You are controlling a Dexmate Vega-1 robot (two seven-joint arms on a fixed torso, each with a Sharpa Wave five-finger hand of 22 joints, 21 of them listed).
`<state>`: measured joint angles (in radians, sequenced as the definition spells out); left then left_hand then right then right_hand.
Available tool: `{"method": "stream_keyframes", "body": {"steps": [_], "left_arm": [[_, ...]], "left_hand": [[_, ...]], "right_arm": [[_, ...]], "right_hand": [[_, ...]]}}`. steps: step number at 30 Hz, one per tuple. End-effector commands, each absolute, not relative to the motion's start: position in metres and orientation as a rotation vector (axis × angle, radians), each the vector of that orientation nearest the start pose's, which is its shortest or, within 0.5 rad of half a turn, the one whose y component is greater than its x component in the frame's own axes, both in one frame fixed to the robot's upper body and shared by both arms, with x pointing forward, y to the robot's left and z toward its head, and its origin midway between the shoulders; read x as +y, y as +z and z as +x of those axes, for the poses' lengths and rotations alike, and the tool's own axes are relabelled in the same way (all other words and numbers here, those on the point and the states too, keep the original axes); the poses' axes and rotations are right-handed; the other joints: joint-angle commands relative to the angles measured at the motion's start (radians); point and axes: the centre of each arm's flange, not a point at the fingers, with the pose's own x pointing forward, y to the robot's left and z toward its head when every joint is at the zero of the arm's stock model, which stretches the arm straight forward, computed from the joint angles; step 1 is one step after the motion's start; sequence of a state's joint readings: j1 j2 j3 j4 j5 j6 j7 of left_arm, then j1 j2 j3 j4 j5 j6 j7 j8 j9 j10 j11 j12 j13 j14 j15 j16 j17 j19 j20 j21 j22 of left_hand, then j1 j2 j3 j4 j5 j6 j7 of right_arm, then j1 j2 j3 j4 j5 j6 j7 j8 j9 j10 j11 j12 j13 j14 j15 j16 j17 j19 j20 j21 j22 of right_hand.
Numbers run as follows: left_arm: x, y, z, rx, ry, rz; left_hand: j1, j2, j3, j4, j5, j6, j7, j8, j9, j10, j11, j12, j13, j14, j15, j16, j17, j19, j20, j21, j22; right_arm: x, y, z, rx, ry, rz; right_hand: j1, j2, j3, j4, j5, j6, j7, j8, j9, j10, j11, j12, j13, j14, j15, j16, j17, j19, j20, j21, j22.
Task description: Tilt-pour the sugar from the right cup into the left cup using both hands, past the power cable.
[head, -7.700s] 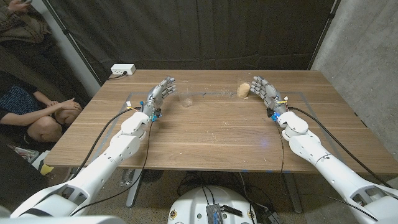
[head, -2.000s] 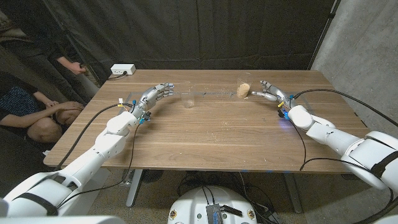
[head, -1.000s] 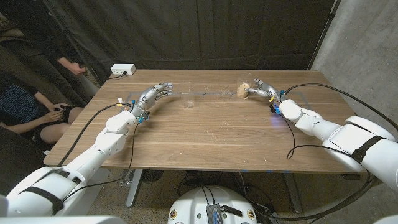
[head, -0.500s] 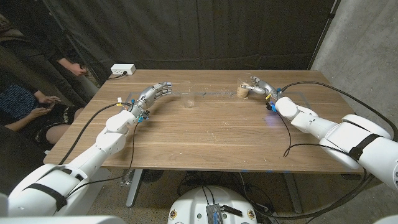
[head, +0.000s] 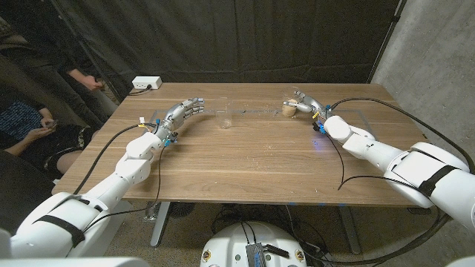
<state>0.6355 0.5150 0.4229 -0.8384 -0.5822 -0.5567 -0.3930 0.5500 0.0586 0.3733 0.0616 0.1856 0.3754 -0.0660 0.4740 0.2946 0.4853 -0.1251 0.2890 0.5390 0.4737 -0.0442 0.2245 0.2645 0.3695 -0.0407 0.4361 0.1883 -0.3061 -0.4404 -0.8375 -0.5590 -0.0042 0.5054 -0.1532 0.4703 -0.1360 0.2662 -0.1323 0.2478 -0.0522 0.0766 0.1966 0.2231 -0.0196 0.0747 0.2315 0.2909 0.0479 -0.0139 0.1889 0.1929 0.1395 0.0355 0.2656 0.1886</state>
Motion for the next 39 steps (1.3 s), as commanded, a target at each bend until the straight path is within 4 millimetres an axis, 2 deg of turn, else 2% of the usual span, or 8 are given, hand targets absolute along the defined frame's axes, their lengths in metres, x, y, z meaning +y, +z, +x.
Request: {"method": "stream_keyframes", "body": {"steps": [1, 11, 19, 20, 22, 23, 27, 39], "left_arm": [[0.347, -0.029, 0.680, -0.639, -0.331, 0.199], [0.350, -0.031, 0.683, -0.632, -0.324, 0.194], [0.350, -0.028, 0.686, -0.626, -0.323, 0.202], [0.350, -0.028, 0.686, -0.626, -0.323, 0.202], [0.350, -0.027, 0.687, -0.625, -0.322, 0.203], [0.350, -0.026, 0.688, -0.625, -0.322, 0.201], [0.348, -0.025, 0.689, -0.623, -0.327, 0.204], [0.346, -0.019, 0.695, -0.619, -0.333, 0.208]], "left_hand": [[-0.001, -0.004, 0.007, 0.002, 0.007, 0.010, 0.001, 0.003, 0.002, 0.006, -0.004, 0.008, 0.003, 0.011, -0.105, 0.002, 0.001, 0.012, -0.008, -0.003, 0.003], [-0.002, -0.003, 0.010, 0.000, 0.007, 0.016, 0.004, 0.005, 0.002, 0.010, -0.003, 0.009, 0.004, 0.014, -0.107, 0.003, 0.001, 0.013, -0.009, -0.004, 0.004], [-0.002, -0.002, 0.011, 0.000, 0.007, 0.017, 0.005, 0.005, 0.002, 0.011, -0.005, 0.010, 0.005, 0.017, -0.105, 0.004, 0.001, 0.015, -0.009, -0.005, 0.004], [-0.002, -0.002, 0.012, -0.001, 0.007, 0.017, 0.005, 0.005, 0.002, 0.014, -0.003, 0.011, 0.005, 0.018, -0.105, 0.004, 0.001, 0.015, -0.010, -0.005, 0.004], [-0.002, -0.002, 0.012, -0.001, 0.007, 0.020, 0.007, 0.006, 0.002, 0.016, -0.004, 0.012, 0.005, 0.018, -0.104, 0.004, 0.002, 0.015, -0.010, -0.005, 0.004], [-0.002, -0.002, 0.012, -0.001, 0.007, 0.020, 0.008, 0.006, 0.002, 0.016, -0.004, 0.012, 0.005, 0.018, -0.104, 0.004, 0.002, 0.016, -0.010, -0.005, 0.004], [-0.003, -0.001, 0.013, -0.001, 0.007, 0.018, 0.008, 0.005, 0.002, 0.018, -0.005, 0.013, 0.006, 0.023, -0.104, 0.006, 0.002, 0.017, -0.011, -0.005, 0.004], [-0.004, -0.001, 0.016, -0.002, 0.006, 0.021, 0.009, 0.005, 0.002, 0.019, -0.007, 0.014, 0.007, 0.025, -0.103, 0.006, 0.003, 0.021, -0.012, -0.005, 0.004]], "right_arm": [[-0.270, 0.014, 0.734, -0.596, 0.072, -0.849], [-0.269, 0.012, 0.744, -0.540, 0.032, -0.780], [-0.270, 0.007, 0.749, -0.489, -0.004, -0.735], [-0.270, 0.006, 0.750, -0.486, -0.008, -0.732], [-0.271, 0.005, 0.750, -0.481, -0.013, -0.726], [-0.271, 0.004, 0.750, -0.481, -0.016, -0.720], [-0.272, 0.001, 0.748, -0.498, -0.035, -0.687], [-0.267, -0.003, 0.743, -0.550, -0.060, -0.616]], "right_hand": [[-0.004, 0.003, -0.001, 0.001, 0.006, 0.002, -0.002, 0.010, 0.002, 0.000, 0.002, 0.005, 0.003, 0.003, 0.003, 0.005, 0.005, 0.003, 0.014, -0.001, 0.004], [-0.002, 0.008, 0.000, 0.001, 0.007, 0.002, -0.010, 0.011, 0.001, -0.002, -0.001, 0.007, 0.004, 0.012, -0.001, 0.010, 0.005, 0.005, 0.026, -0.002, 0.006], [0.011, 0.024, 0.008, -0.001, 0.010, 0.004, -0.024, 0.015, 0.002, 0.005, -0.016, 0.014, 0.006, 0.036, -0.015, 0.019, 0.007, 0.025, 0.029, 0.003, 0.008], [0.013, 0.026, 0.010, -0.002, 0.010, 0.005, -0.030, 0.016, 0.002, 0.009, -0.020, 0.016, 0.007, 0.039, -0.017, 0.020, 0.007, 0.030, 0.027, 0.004, 0.008], [0.022, 0.034, 0.015, -0.003, 0.010, -0.007, -0.076, 0.016, 0.004, 0.001, -0.030, 0.018, 0.012, 0.045, -0.029, 0.023, 0.011, 0.035, 0.024, 0.004, 0.010], [0.024, 0.036, 0.016, -0.004, 0.010, -0.010, -0.083, 0.016, 0.005, 0.000, -0.042, 0.019, 0.014, 0.047, -0.032, 0.024, 0.012, 0.039, 0.021, 0.005, 0.010], [0.031, 0.044, 0.021, -0.004, 0.010, -0.015, -0.104, 0.021, 0.009, 0.010, -0.051, 0.029, 0.021, 0.070, -0.052, 0.034, 0.019, 0.067, 0.007, 0.014, 0.013], [0.052, 0.066, 0.034, -0.007, 0.009, 0.000, -0.116, 0.039, 0.016, 0.057, -0.072, 0.068, 0.046, 0.119, -0.079, 0.055, 0.039, 0.090, -0.006, 0.021, 0.017]]}}
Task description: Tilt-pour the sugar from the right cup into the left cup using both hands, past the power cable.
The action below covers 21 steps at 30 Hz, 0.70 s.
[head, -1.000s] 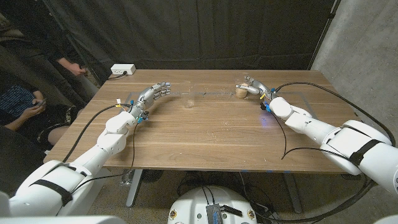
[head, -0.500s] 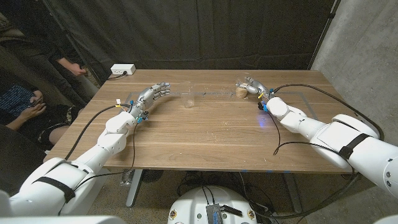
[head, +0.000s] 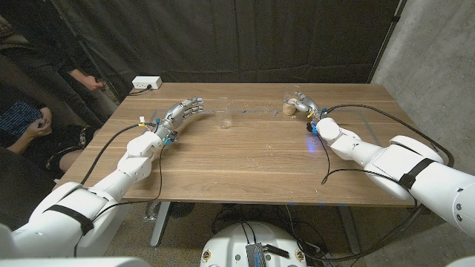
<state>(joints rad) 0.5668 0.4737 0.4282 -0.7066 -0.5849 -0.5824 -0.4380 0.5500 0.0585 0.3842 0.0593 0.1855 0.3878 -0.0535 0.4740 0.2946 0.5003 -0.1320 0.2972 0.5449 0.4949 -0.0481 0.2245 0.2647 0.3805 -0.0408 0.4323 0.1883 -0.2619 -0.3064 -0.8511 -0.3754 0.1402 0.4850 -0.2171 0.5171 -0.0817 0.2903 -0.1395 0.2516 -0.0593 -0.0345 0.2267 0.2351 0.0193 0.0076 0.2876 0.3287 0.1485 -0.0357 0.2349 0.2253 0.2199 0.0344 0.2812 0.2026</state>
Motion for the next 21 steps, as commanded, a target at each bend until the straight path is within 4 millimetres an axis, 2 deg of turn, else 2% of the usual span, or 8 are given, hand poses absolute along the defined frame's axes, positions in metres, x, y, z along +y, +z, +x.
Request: {"method": "stream_keyframes", "body": {"steps": [1, 9, 13, 21], "left_arm": [[0.3463, -0.0177, 0.6956, -0.619, -0.334, 0.210], [0.3454, -0.0133, 0.6984, -0.622, -0.339, 0.213], [0.3450, -0.0134, 0.6988, -0.620, -0.342, 0.215], [0.3486, -0.0103, 0.6951, -0.623, -0.341, 0.230]], "left_hand": [[-0.004, -0.001, 0.005, 0.000, 0.006, 0.009, -0.004, 0.005, 0.002, 0.004, 0.000, 0.006, 0.002, 0.005, -0.102, 0.006, 0.003, 0.010, -0.012, -0.002, 0.004], [-0.005, -0.001, 0.007, -0.001, 0.006, 0.009, -0.004, 0.004, 0.002, 0.007, -0.003, 0.007, 0.003, 0.008, -0.100, 0.006, 0.004, 0.010, -0.013, -0.003, 0.005], [-0.005, -0.001, 0.008, -0.002, 0.006, 0.011, -0.003, 0.005, 0.002, 0.008, 0.001, 0.008, 0.003, 0.010, -0.101, 0.007, 0.004, 0.010, -0.013, -0.003, 0.005], [-0.005, -0.001, 0.010, -0.003, 0.005, 0.012, -0.003, 0.005, 0.002, 0.008, 0.000, 0.008, 0.004, 0.010, -0.102, 0.006, 0.005, 0.011, -0.013, -0.004, 0.005]], "right_arm": [[-0.2666, -0.0034, 0.7424, -0.553, -0.059, -0.612], [-0.2636, -0.0057, 0.7442, -0.536, -0.063, -0.598], [-0.2631, -0.0045, 0.7465, -0.516, -0.053, -0.590], [-0.2594, 0.0020, 0.7497, -0.496, -0.032, -0.595]], "right_hand": [[0.008, 0.013, 0.012, -0.001, 0.005, 0.012, -0.006, 0.011, 0.005, 0.020, -0.005, 0.015, 0.010, 0.021, -0.057, 0.010, 0.008, 0.011, -0.007, 0.006, 0.004], [0.033, 0.030, 0.025, -0.006, 0.004, 0.032, -0.014, 0.025, 0.010, 0.053, -0.030, 0.049, 0.034, 0.050, -0.085, 0.023, 0.025, 0.018, -0.023, 0.006, 0.006], [0.042, 0.022, 0.025, -0.011, 0.001, 0.030, -0.015, 0.026, 0.012, 0.027, -0.010, 0.048, 0.044, 0.034, -0.077, 0.017, 0.032, 0.019, -0.023, 0.005, 0.006], [0.042, 0.017, 0.023, -0.010, -0.001, 0.023, -0.013, 0.026, 0.014, 0.004, -0.002, 0.048, 0.054, 0.021, -0.071, 0.011, 0.039, 0.013, -0.018, 0.001, 0.006]]}}
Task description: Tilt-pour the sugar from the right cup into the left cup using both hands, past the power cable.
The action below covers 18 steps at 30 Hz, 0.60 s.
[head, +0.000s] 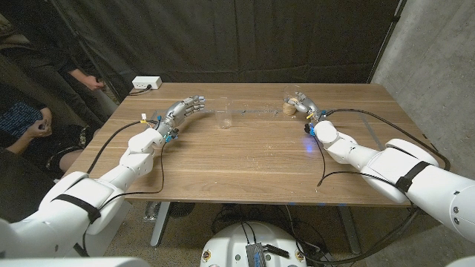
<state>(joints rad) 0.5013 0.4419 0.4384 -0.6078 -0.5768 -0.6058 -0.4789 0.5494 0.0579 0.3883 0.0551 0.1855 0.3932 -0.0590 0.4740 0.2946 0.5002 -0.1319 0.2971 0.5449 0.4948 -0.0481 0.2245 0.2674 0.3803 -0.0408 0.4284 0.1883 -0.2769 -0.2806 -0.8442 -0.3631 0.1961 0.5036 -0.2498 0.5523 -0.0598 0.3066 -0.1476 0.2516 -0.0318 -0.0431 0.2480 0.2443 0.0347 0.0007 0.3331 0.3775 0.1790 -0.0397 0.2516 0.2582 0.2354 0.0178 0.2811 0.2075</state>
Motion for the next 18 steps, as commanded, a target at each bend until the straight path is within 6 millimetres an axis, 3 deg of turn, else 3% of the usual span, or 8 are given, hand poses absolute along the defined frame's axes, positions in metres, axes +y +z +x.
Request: {"method": "stream_keyframes", "body": {"steps": [1, 9, 18], "left_arm": [[0.349, -0.010, 0.695, -0.622, -0.340, 0.230], [0.348, -0.012, 0.695, -0.618, -0.338, 0.224], [0.347, -0.011, 0.697, -0.613, -0.343, 0.225]], "left_hand": [[-0.004, 0.000, 0.006, 0.001, 0.005, 0.005, 0.002, 0.004, 0.002, 0.009, -0.001, 0.009, 0.004, 0.010, -0.102, 0.006, 0.002, 0.011, -0.013, -0.001, 0.005], [-0.005, 0.000, 0.008, -0.001, 0.005, 0.006, 0.003, 0.004, 0.002, 0.011, 0.000, 0.010, 0.005, 0.012, -0.101, 0.006, 0.003, 0.011, -0.013, -0.001, 0.005], [-0.005, 0.000, 0.010, -0.001, 0.005, 0.008, 0.004, 0.004, 0.002, 0.011, 0.001, 0.010, 0.006, 0.012, -0.100, 0.006, 0.004, 0.012, -0.013, -0.002, 0.005]], "right_arm": [[-0.259, 0.002, 0.750, -0.496, -0.032, -0.595], [-0.249, 0.009, 0.749, -0.515, -0.015, -0.581], [-0.242, 0.016, 0.745, -0.565, -0.027, -0.563]], "right_hand": [[0.007, -0.006, 0.006, -0.001, -0.002, -0.005, -0.005, 0.005, 0.005, -0.013, 0.005, 0.002, 0.006, -0.010, -0.066, -0.006, 0.007, -0.003, -0.002, 0.001, 0.001], [0.014, -0.008, 0.008, -0.002, -0.003, -0.003, -0.003, 0.009, 0.007, -0.001, 0.000, 0.015, 0.015, 0.005, -0.073, -0.001, 0.012, 0.001, -0.002, 0.001, 0.001], [0.031, 0.009, 0.019, 0.000, -0.003, 0.018, -0.026, 0.021, 0.009, 0.037, -0.037, 0.047, 0.034, 0.053, -0.105, 0.019, 0.029, 0.023, -0.015, 0.007, 0.002]]}}
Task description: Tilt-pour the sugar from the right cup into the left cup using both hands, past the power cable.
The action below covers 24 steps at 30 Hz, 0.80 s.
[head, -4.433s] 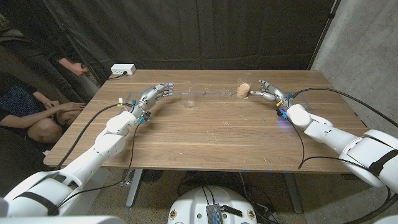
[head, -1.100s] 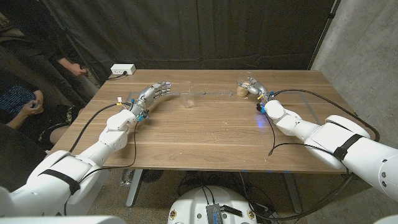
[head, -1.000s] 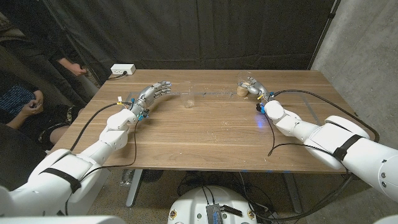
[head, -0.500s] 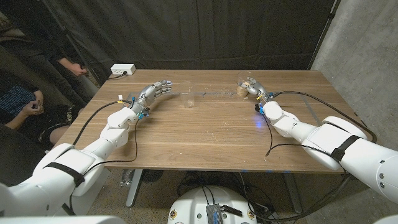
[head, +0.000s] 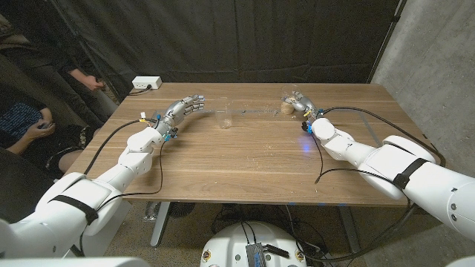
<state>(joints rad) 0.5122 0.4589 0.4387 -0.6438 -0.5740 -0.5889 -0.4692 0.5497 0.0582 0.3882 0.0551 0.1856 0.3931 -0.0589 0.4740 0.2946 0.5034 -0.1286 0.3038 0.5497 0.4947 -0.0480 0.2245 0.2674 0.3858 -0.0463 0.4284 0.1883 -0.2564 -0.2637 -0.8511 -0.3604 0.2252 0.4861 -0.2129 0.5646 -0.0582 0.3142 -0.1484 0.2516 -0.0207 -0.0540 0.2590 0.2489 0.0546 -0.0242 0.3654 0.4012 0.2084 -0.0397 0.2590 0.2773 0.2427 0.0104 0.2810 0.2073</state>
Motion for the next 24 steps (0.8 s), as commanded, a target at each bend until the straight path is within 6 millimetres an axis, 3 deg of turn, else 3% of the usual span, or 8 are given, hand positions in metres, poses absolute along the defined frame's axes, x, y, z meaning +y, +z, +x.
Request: {"method": "stream_keyframes", "body": {"steps": [1, 9, 17, 18, 21, 24], "left_arm": [[0.347, -0.010, 0.697, -0.613, -0.342, 0.224], [0.345, -0.011, 0.700, -0.604, -0.348, 0.223], [0.345, -0.009, 0.702, -0.605, -0.344, 0.226], [0.345, -0.009, 0.702, -0.605, -0.344, 0.227], [0.344, -0.009, 0.701, -0.606, -0.343, 0.226], [0.342, -0.009, 0.701, -0.609, -0.342, 0.228]], "left_hand": [[-0.006, 0.000, 0.010, -0.001, 0.005, 0.007, 0.004, 0.004, 0.002, 0.008, -0.003, 0.003, 0.001, 0.012, -0.101, 0.006, 0.004, 0.006, -0.008, -0.002, 0.005], [-0.006, 0.000, 0.011, -0.002, 0.004, 0.010, 0.003, 0.004, 0.003, 0.009, -0.002, 0.004, 0.002, 0.014, -0.101, 0.006, 0.005, 0.007, -0.008, -0.003, 0.005], [-0.007, 0.001, 0.013, -0.004, 0.004, 0.012, 0.002, 0.005, 0.003, 0.011, -0.002, 0.005, 0.003, 0.017, -0.102, 0.007, 0.005, 0.008, -0.008, -0.004, 0.006], [-0.007, 0.001, 0.014, -0.004, 0.004, 0.012, 0.003, 0.005, 0.003, 0.010, -0.003, 0.004, 0.003, 0.017, -0.102, 0.007, 0.006, 0.008, -0.008, -0.004, 0.006], [-0.007, 0.001, 0.014, -0.004, 0.004, 0.013, 0.003, 0.005, 0.003, 0.011, -0.002, 0.005, 0.004, 0.017, -0.102, 0.006, 0.006, 0.008, -0.008, -0.004, 0.006], [-0.007, 0.001, 0.015, -0.005, 0.004, 0.013, 0.004, 0.005, 0.003, 0.013, -0.004, 0.006, 0.004, 0.016, -0.102, 0.006, 0.006, 0.007, -0.008, -0.005, 0.006]], "right_arm": [[-0.242, 0.016, 0.745, -0.565, -0.031, -0.560], [-0.244, 0.013, 0.748, -0.541, -0.048, -0.545], [-0.246, 0.007, 0.750, -0.513, -0.056, -0.529], [-0.246, 0.006, 0.750, -0.507, -0.055, -0.526], [-0.247, 0.003, 0.751, -0.493, -0.055, -0.516], [-0.249, 0.002, 0.752, -0.485, -0.057, -0.507]], "right_hand": [[0.022, 0.010, 0.013, 0.000, -0.003, 0.008, -0.017, 0.011, 0.005, 0.022, -0.015, 0.020, 0.013, 0.030, -0.110, 0.014, 0.012, 0.017, -0.008, 0.007, 0.002], [0.052, 0.036, 0.027, -0.001, -0.004, 0.037, -0.034, 0.027, 0.010, 0.070, -0.044, 0.068, 0.044, 0.078, -0.134, 0.040, 0.041, 0.039, -0.031, 0.011, 0.002], [0.071, 0.045, 0.020, -0.003, -0.010, 0.062, -0.042, 0.041, 0.014, 0.094, -0.057, 0.103, 0.071, 0.109, -0.154, 0.069, 0.069, 0.050, -0.037, 0.012, 0.002], [0.079, 0.048, 0.020, -0.006, -0.010, 0.065, -0.045, 0.043, 0.016, 0.098, -0.070, 0.111, 0.078, 0.114, -0.157, 0.075, 0.076, 0.056, -0.041, 0.013, 0.002], [0.091, 0.053, 0.017, -0.007, -0.012, 0.071, -0.050, 0.048, 0.019, 0.109, -0.067, 0.129, 0.092, 0.128, -0.164, 0.088, 0.090, 0.073, -0.054, 0.018, 0.003], [0.117, 0.059, 0.012, -0.012, -0.015, 0.097, -0.058, 0.064, 0.026, 0.117, -0.074, 0.152, 0.114, 0.159, -0.177, 0.113, 0.113, 0.098, -0.084, 0.025, 0.004]]}}
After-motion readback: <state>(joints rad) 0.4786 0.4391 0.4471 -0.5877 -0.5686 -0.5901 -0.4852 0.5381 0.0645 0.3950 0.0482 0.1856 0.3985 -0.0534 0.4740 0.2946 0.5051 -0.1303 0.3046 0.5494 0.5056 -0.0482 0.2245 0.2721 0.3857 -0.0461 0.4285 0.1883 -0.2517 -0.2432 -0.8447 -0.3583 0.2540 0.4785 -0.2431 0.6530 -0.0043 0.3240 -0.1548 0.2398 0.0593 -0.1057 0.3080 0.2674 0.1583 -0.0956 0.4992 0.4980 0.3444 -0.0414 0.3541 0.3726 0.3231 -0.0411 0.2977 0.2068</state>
